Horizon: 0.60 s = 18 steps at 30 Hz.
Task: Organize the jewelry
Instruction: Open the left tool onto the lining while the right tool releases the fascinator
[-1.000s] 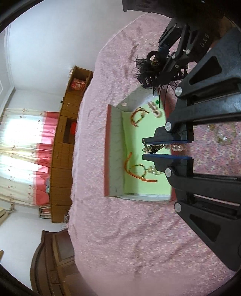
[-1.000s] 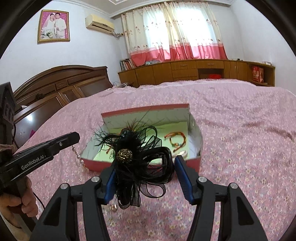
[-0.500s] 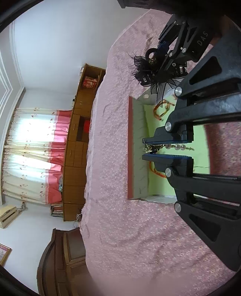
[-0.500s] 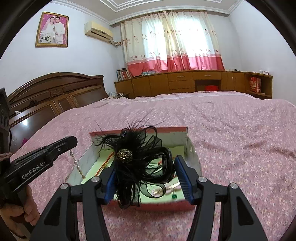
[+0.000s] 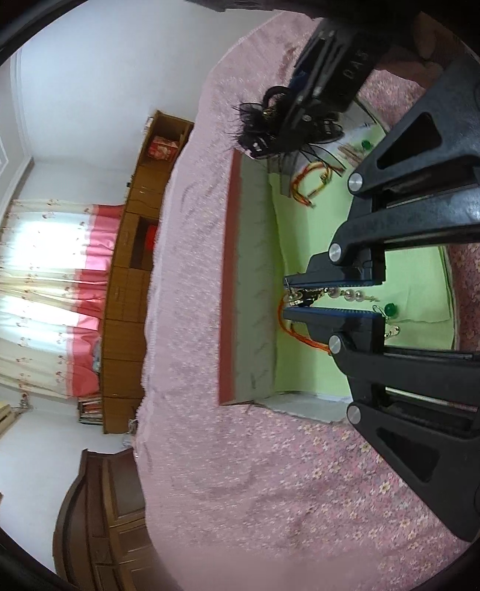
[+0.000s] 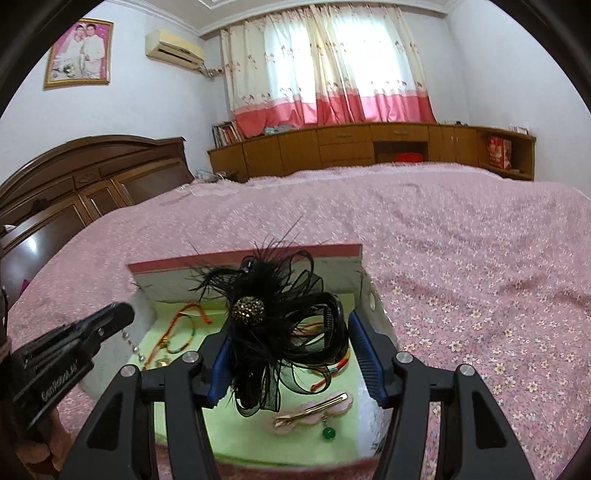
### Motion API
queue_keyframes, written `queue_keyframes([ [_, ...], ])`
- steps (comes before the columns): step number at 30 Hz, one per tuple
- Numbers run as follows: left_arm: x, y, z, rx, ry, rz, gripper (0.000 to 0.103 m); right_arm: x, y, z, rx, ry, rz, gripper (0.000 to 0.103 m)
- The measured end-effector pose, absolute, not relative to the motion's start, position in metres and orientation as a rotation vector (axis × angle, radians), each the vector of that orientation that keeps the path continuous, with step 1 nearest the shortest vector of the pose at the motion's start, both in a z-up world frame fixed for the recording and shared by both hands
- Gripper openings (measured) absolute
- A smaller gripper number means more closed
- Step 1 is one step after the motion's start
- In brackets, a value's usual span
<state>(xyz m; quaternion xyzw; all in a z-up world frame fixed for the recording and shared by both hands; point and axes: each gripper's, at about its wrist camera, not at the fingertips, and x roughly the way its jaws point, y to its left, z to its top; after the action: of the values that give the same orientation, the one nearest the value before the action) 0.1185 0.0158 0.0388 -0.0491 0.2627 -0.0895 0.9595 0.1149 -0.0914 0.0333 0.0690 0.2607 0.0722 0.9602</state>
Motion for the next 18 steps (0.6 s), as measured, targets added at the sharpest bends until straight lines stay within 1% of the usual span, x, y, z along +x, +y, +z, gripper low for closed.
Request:
queue_keyframes([
  [12, 0.138, 0.014, 0.020, -0.111, 0.633, -0.168, 0.001, 0.159, -0.097, 0.004, 0.146, 0.705, 0.131, 0.060],
  [18, 0.145, 0.014, 0.013, -0.114, 0.678, -0.165, 0.001, 0.166, -0.092, 0.002, 0.104, 0.732, 0.125, 0.060],
])
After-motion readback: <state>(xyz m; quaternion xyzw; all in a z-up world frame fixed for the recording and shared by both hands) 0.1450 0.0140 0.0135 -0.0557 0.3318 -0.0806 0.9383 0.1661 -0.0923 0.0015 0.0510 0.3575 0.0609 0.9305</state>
